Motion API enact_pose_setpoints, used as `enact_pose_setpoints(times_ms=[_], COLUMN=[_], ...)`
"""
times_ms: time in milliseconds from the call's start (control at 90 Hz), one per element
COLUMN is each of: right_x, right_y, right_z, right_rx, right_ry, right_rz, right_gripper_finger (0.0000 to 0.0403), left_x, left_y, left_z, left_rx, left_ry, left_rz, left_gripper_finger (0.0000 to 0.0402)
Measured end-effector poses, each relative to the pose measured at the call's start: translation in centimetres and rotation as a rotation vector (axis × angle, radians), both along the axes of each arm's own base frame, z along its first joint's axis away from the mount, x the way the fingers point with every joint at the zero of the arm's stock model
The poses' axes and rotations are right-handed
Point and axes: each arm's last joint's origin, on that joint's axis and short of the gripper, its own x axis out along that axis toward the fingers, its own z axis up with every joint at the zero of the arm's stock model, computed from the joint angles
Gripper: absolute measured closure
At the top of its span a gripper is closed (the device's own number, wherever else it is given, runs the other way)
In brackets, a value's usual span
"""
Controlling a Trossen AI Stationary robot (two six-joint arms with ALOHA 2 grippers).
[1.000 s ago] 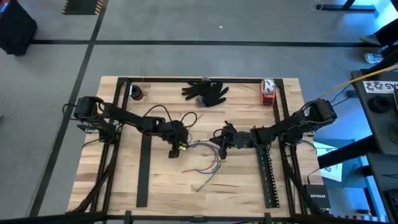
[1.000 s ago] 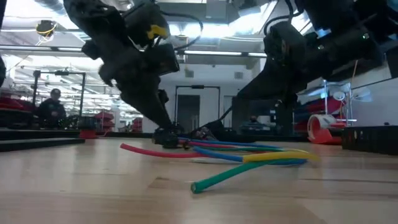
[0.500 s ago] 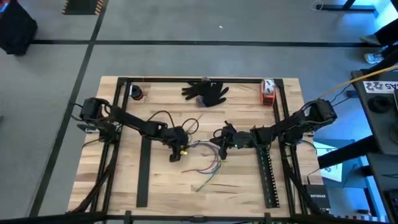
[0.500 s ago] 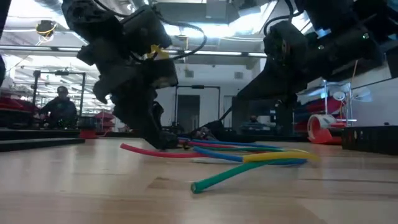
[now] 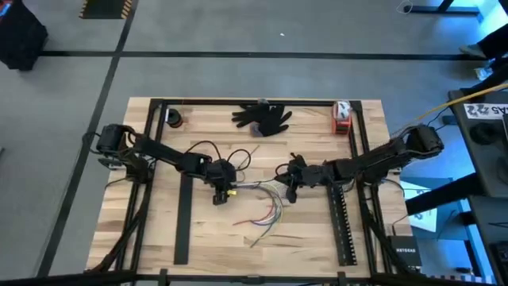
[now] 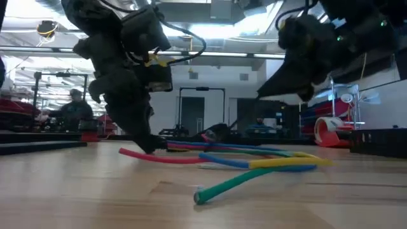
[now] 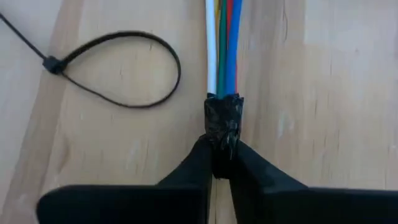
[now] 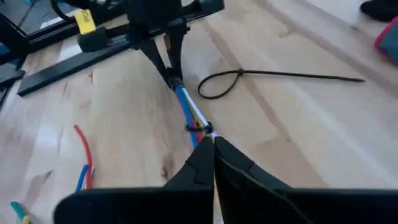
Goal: Ziptie cables
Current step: Wrap the cable wires with the left black ziptie
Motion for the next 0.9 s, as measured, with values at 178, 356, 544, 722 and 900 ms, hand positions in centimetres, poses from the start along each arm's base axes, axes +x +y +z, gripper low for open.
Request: enact_pose_setpoints(times_ms=[178,356,544,722,900], right_x=[-0.2,-0.2,-0.2,-0.2,-0.1], right_y=[-0.1,0.0,0.0,0.0,0.0], right_z=[1.1,1.2,1.2,1.3,1.4], right_rx=[-0.014,-0.019,-0.035,-0.059,-0.063], right_ry=[0.007,0.013,0.023,0.013,-0.003], right_rz=[0.009,0.011,0.030,0.047,0.060], right_gripper_finger=[0.0402,0.0402,0.0402,0.0402,0.0402], left_x=[0.4,0.7,1.3,3.7,5.8], left_y=[0.1,0.5,0.7,1.4,2.9], left_z=[0.2,1.0,5.1,8.7,7.9], left_rx=[-0.048,-0.174,-0.199,-0.007,0.053], left_ry=[-0.028,-0.004,-0.121,-0.503,-0.640], left_rz=[0.062,0.046,0.027,0.029,0.043], left_gripper_finger=[0.0335,0.0265,0.0222,0.0218,0.0218])
